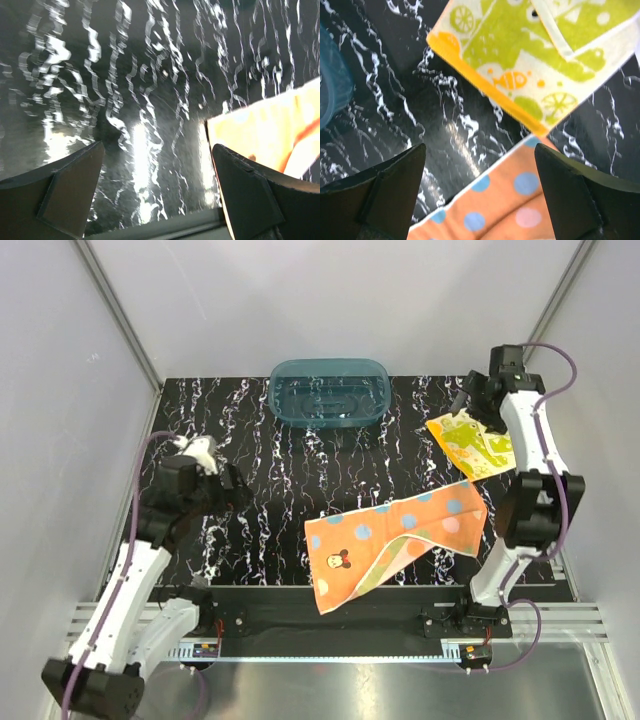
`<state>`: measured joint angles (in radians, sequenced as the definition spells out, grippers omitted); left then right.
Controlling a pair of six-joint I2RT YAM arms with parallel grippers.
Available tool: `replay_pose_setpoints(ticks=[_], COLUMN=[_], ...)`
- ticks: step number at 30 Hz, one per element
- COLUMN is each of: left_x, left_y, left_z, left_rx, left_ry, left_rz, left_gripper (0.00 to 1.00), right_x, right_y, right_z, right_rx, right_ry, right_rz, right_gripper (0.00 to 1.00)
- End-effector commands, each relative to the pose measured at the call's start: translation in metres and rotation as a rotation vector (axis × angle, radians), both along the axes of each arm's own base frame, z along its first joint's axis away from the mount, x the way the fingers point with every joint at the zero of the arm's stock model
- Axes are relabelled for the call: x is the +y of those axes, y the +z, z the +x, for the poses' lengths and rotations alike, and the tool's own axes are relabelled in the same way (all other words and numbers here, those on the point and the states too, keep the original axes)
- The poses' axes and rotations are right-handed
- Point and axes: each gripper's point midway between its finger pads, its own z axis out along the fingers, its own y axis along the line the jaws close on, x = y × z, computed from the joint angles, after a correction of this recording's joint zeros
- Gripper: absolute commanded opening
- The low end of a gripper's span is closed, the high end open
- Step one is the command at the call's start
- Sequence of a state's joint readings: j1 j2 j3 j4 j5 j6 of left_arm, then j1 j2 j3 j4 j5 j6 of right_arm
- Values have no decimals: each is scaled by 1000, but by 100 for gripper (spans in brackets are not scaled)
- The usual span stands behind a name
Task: Roll the towels
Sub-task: Move the towel to the center of the board
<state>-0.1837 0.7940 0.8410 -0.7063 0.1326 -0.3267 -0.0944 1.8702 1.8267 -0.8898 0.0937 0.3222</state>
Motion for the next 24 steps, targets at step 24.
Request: replay_pose_setpoints(ticks=[24], left_x=[-168], left_y=[-153], left_z=[20], left_rx=[331], left_ry=[-196], left_rz=[253], left_gripper=[89], right_x=[69], right_y=[50], right_z=[-126], right_rx=[-182], right_ry=[134], right_rz=[220], right_gripper=[97])
